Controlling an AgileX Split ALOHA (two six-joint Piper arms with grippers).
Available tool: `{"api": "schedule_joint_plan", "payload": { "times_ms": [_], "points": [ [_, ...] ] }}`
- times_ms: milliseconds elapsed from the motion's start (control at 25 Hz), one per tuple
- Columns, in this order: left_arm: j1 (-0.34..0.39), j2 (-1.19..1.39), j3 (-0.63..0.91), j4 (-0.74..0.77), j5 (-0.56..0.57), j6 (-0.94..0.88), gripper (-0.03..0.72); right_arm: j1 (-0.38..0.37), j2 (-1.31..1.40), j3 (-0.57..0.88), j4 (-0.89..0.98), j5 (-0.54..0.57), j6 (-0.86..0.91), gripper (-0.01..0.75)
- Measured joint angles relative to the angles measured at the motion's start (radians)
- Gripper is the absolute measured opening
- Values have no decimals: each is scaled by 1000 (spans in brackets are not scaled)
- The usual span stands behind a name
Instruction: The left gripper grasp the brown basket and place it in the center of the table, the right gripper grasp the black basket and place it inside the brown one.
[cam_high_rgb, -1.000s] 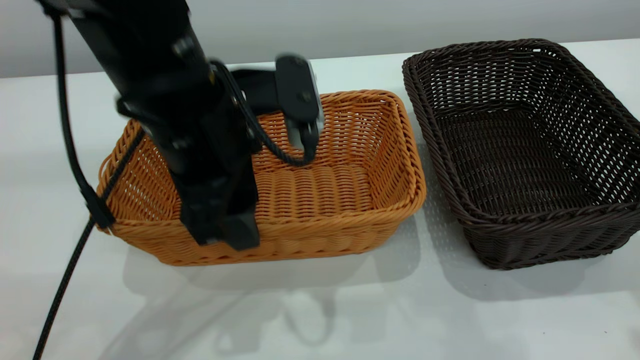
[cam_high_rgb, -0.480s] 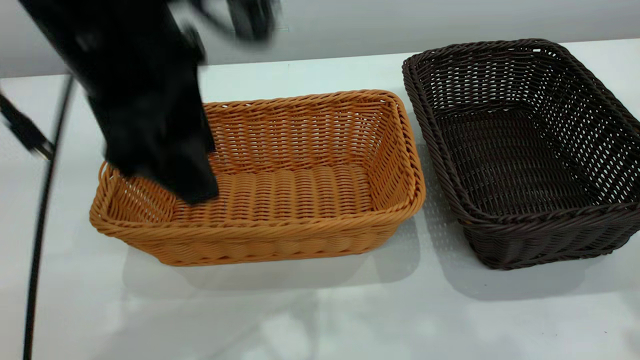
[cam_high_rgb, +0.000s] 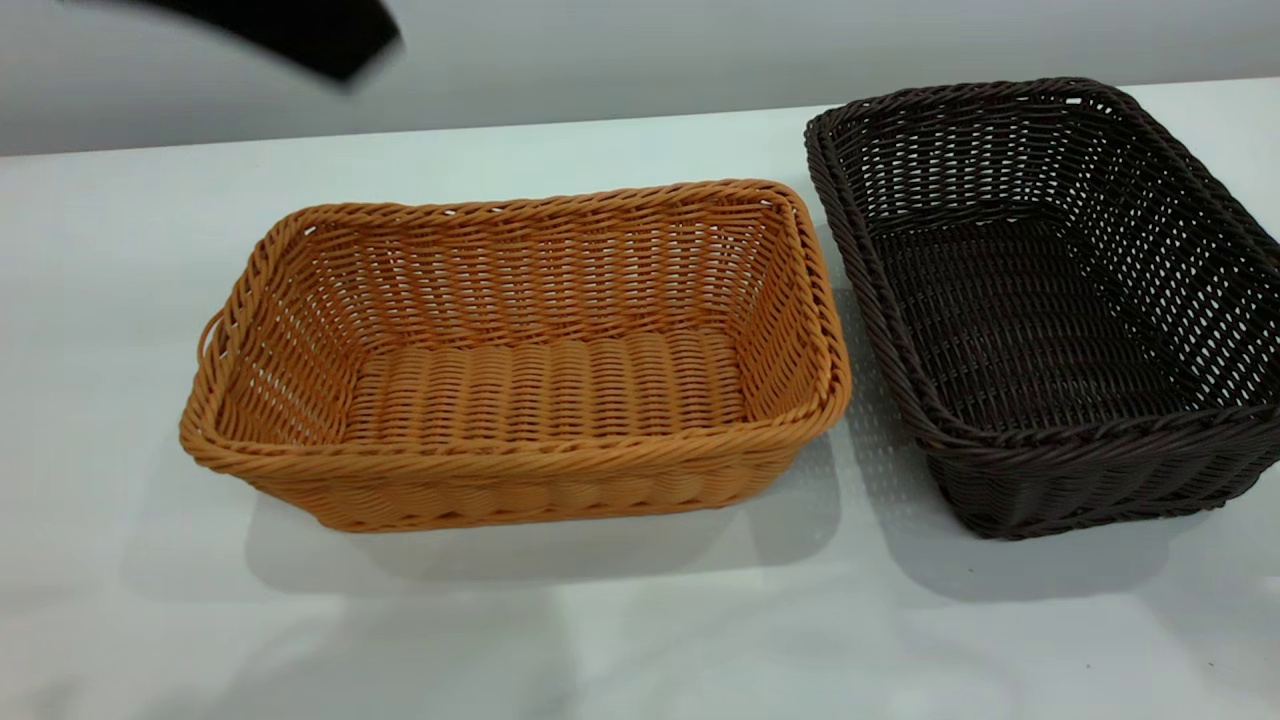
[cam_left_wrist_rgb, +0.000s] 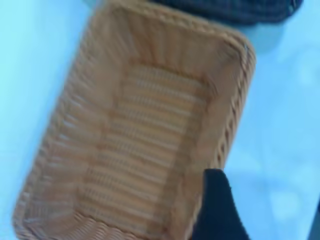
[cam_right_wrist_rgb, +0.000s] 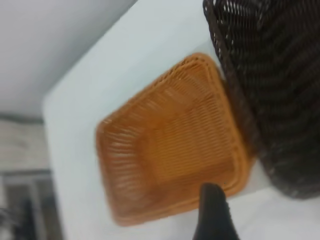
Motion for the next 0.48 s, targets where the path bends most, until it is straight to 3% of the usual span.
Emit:
{"api": "schedule_joint_plan", "payload": {
  "times_ms": [320,480],
  "points": [
    [0,-8,0,-1,5,-2,426,0,0,139,11,-109,362,440],
    [0,-8,0,-20,12,-6,426,0,11,197,7,-139,443,440]
  ]
}}
